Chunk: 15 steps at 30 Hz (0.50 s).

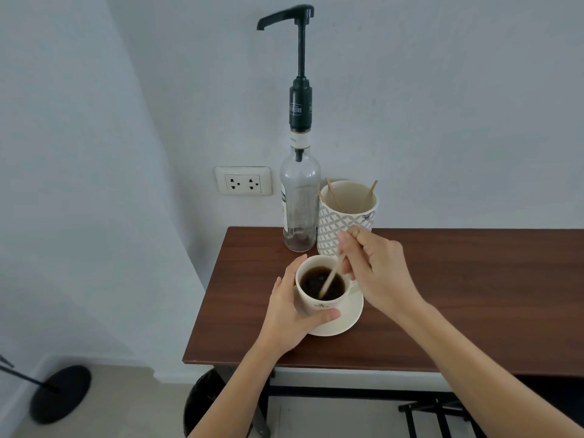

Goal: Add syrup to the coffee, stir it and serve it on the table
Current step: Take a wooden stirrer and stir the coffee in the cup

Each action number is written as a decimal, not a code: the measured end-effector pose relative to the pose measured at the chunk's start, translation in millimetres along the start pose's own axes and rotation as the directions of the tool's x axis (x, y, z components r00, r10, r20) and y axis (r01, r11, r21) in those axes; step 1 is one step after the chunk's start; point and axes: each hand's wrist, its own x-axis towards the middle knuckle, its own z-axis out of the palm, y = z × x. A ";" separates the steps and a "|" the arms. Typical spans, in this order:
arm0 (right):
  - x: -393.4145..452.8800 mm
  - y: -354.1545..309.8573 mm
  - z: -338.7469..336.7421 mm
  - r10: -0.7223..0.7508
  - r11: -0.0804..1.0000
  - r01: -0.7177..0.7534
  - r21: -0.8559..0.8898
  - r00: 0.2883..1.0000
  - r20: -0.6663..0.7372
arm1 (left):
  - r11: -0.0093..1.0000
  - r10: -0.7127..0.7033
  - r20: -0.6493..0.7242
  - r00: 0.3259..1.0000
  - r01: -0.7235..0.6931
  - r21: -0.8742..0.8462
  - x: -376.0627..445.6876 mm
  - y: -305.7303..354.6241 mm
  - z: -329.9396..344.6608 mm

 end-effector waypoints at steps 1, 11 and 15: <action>-0.6 -2.5 5.3 0.018 0.999 -0.018 0.040 1.000 -0.001 | 1.000 -0.003 0.004 1.000 0.003 -0.002 0.1 -0.3 0.1; 3.7 -0.6 -5.1 -0.065 0.983 0.055 -0.173 0.997 -0.048 | 1.000 0.003 -0.001 1.000 -0.003 0.006 -0.5 2.8 0.6; 1.7 -8.8 9.1 0.020 1.000 -0.019 0.001 0.999 -0.038 | 1.000 0.001 0.010 1.000 -0.001 -0.001 -0.5 1.9 0.4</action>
